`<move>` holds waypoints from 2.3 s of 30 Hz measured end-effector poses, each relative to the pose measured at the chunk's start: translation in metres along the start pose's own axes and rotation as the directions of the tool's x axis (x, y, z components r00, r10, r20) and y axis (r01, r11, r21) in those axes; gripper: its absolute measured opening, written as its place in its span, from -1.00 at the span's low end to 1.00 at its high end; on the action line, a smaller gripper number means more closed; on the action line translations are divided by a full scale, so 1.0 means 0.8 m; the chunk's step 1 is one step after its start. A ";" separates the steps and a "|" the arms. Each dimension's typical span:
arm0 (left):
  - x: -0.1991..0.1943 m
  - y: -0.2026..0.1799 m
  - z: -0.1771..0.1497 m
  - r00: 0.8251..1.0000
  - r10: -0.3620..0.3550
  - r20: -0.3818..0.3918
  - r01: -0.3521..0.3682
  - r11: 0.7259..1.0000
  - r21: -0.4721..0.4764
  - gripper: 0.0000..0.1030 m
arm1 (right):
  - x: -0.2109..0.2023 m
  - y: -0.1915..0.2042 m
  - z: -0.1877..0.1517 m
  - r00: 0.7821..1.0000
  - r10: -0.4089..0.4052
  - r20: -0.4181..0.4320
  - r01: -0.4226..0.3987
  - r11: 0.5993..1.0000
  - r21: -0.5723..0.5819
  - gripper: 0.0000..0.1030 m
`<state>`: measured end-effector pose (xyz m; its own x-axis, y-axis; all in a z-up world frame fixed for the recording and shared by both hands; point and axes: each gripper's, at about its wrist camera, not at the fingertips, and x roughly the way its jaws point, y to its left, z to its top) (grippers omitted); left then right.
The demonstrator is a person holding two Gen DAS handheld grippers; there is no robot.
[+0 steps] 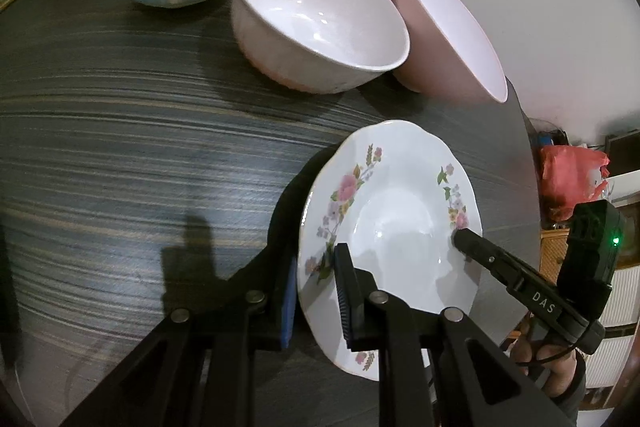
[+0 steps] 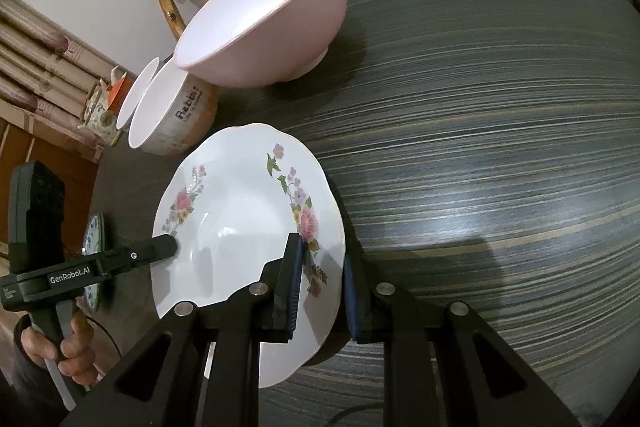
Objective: Organize plates and bowls
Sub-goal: 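Lift the white floral plate with both tools, then carry the floral plate with both tools over the blue-and-white plate stack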
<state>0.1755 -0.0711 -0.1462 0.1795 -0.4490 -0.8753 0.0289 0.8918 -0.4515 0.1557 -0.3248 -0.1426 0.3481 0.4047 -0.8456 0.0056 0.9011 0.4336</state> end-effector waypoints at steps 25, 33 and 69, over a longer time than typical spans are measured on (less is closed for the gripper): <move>-0.086 0.073 -0.035 0.995 0.016 0.095 -0.010 0.998 -0.061 -0.65 | 0.006 0.103 -0.026 1.000 0.013 0.001 -0.013 0.995 -0.095 -0.64; -0.128 0.103 -0.042 0.990 0.039 0.139 -0.027 0.996 -0.085 -0.65 | 0.008 0.150 -0.030 1.000 0.030 0.007 -0.028 0.990 -0.142 -0.64; -0.280 0.321 -0.090 0.952 0.169 0.254 -0.093 0.954 -0.284 -0.63 | 0.091 0.392 -0.050 0.989 0.122 -0.083 -0.143 0.930 -0.338 -0.64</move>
<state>0.0717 0.2543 -0.0788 0.4260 -0.2629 -0.8657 -0.2688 0.8769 -0.3986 0.1451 -0.0067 -0.0807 0.2675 0.5229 -0.8093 -0.3611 0.8331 0.4190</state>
